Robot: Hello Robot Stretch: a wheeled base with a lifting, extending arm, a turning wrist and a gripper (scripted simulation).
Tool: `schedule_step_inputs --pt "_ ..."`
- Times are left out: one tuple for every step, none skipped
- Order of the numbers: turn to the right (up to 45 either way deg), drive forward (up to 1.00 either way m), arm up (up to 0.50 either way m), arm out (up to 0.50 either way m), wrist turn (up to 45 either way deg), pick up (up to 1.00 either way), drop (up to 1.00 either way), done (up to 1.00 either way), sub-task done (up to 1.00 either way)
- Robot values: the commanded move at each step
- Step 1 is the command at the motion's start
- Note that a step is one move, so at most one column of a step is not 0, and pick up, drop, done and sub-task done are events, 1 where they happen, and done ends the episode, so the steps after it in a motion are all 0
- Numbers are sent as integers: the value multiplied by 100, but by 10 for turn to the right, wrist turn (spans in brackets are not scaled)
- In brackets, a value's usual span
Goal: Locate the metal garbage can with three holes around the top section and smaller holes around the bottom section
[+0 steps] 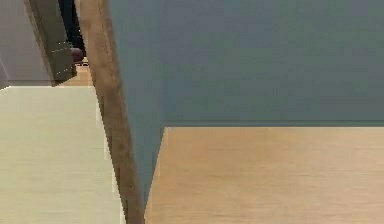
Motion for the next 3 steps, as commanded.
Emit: schedule_step_inputs --pt "0 10 0 0 0 0 0 0 0" --pt "-390 0 0 0 0 0 0 0 0" --pt "0 30 0 0 0 0 0 0 0"
